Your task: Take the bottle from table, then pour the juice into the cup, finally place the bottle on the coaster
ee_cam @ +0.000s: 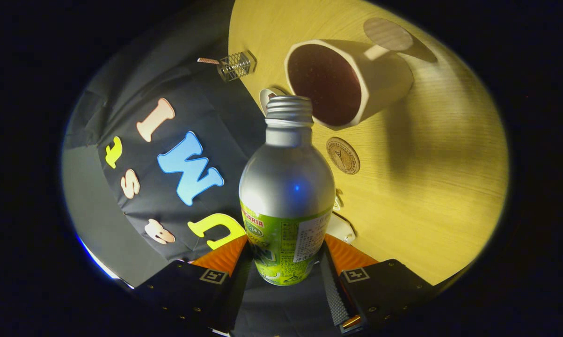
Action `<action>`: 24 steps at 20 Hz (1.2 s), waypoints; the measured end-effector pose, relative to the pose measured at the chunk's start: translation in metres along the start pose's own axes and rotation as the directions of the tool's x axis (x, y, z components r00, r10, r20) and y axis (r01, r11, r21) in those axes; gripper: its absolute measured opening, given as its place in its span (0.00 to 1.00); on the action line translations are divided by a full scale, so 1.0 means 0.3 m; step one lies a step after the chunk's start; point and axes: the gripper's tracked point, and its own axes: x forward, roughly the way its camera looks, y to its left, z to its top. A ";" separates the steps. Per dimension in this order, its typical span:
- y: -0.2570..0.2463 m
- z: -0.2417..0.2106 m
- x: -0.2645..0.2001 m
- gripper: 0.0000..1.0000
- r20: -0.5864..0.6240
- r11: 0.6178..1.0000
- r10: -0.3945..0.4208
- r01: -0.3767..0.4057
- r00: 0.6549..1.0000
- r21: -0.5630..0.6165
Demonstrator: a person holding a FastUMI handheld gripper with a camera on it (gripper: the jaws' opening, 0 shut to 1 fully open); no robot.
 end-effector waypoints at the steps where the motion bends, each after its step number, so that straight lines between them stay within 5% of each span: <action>1: -0.007 0.008 -0.001 0.74 0.008 0.999 -0.004 0.004 1.000 -0.038; 11: -0.127 0.078 0.025 0.74 0.119 0.939 -0.072 0.107 0.990 -0.327; 24: -0.197 0.081 0.008 0.74 0.264 0.724 -0.125 0.269 0.956 -0.635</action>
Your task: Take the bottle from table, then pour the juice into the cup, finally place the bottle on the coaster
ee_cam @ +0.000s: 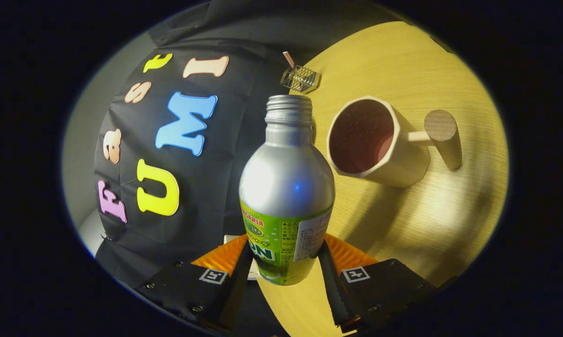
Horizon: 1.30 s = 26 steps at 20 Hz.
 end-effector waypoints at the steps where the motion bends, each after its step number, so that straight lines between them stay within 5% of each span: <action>1: -0.002 -0.008 0.004 0.74 0.004 0.999 -0.010 0.010 1.000 -0.043; 15: 0.008 -0.004 0.029 0.74 0.166 0.893 -0.065 0.132 0.984 -0.431; 26: 0.056 0.012 0.147 0.74 0.227 0.702 -0.073 0.212 0.971 -0.680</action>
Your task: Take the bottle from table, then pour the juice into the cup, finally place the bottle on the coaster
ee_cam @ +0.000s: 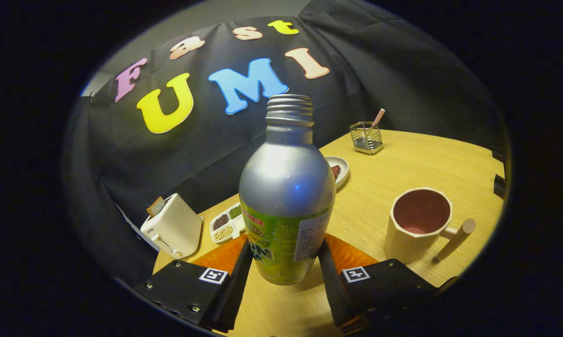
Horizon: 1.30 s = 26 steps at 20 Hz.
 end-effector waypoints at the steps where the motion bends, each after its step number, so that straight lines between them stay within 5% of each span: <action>1: 0.009 0.005 0.014 0.74 -0.002 1.000 0.002 -0.002 1.000 -0.011; 26: -0.066 0.015 0.370 0.74 0.029 0.970 -0.099 0.103 0.995 -0.219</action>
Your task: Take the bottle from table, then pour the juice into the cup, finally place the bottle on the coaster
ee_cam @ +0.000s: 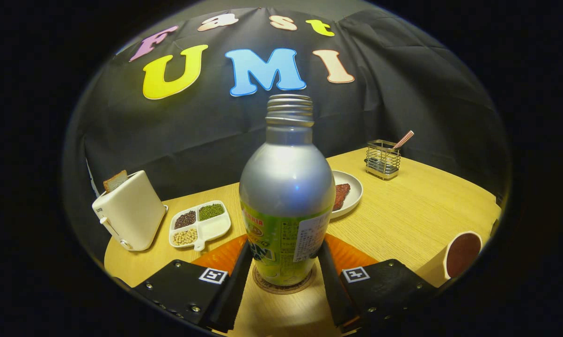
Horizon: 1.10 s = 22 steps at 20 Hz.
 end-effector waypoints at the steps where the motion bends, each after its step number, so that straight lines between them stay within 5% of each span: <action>1: -0.001 -0.004 0.010 0.74 -0.001 1.000 -0.004 0.004 1.000 -0.003; 17: 0.013 -0.059 0.046 0.80 -0.009 0.993 0.000 -0.001 1.000 -0.122; 20: 0.026 -0.066 0.037 0.97 -0.007 0.990 0.018 -0.019 1.000 -0.140; 22: 0.015 -0.079 0.018 0.97 -0.022 0.989 0.008 -0.011 1.000 -0.145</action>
